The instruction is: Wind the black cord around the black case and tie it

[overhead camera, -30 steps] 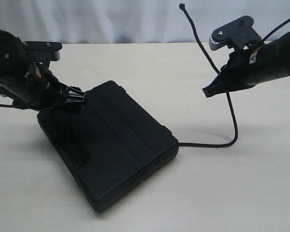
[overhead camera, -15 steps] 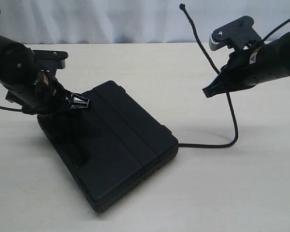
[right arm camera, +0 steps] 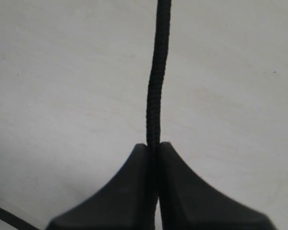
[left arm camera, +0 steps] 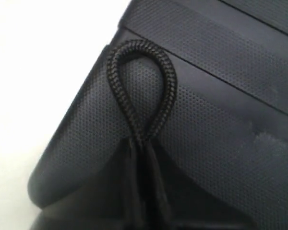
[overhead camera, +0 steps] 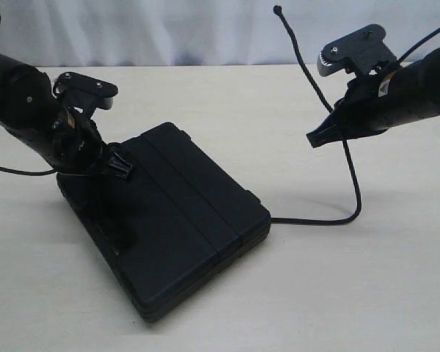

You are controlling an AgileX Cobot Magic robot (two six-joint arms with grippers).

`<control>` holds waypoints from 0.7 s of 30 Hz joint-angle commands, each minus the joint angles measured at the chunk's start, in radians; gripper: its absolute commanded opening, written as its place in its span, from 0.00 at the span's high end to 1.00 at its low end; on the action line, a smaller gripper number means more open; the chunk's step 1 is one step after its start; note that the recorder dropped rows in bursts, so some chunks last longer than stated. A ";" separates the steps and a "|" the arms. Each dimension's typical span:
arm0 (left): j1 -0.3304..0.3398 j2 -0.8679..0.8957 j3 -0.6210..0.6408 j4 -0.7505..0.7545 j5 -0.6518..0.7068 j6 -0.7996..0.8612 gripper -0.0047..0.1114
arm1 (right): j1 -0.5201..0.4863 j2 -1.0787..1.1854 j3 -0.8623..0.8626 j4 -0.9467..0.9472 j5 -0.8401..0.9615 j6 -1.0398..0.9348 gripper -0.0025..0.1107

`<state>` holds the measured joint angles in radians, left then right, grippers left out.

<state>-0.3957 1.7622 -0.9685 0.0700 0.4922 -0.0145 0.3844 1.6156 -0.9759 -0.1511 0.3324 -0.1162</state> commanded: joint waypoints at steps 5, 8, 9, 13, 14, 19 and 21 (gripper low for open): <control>0.001 -0.080 0.000 -0.047 -0.119 0.182 0.96 | 0.003 0.001 0.005 0.064 0.009 -0.171 0.94; 0.001 -0.105 0.000 -0.114 -0.161 0.259 0.96 | 0.003 0.001 0.005 0.243 0.032 -0.428 0.94; 0.001 -0.110 0.000 -0.136 -0.169 0.283 0.96 | 0.003 0.001 0.005 0.327 0.049 -0.520 0.94; 0.001 -0.113 0.000 -0.170 -0.174 0.367 0.96 | 0.003 0.001 0.005 0.652 0.162 -0.990 0.94; 0.001 -0.113 0.000 -0.170 -0.176 0.380 0.96 | 0.003 0.001 0.005 0.718 0.197 -1.086 0.94; 0.001 -0.113 0.000 -0.173 -0.180 0.445 0.96 | 0.003 0.008 0.005 0.818 0.302 -1.284 0.94; 0.001 -0.113 0.000 -0.192 -0.180 0.496 0.96 | 0.003 0.024 0.005 0.816 0.302 -1.286 0.94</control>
<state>-0.3957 1.6618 -0.9680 -0.0921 0.3457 0.4146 0.3861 1.6224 -0.9759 0.6446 0.6114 -1.3493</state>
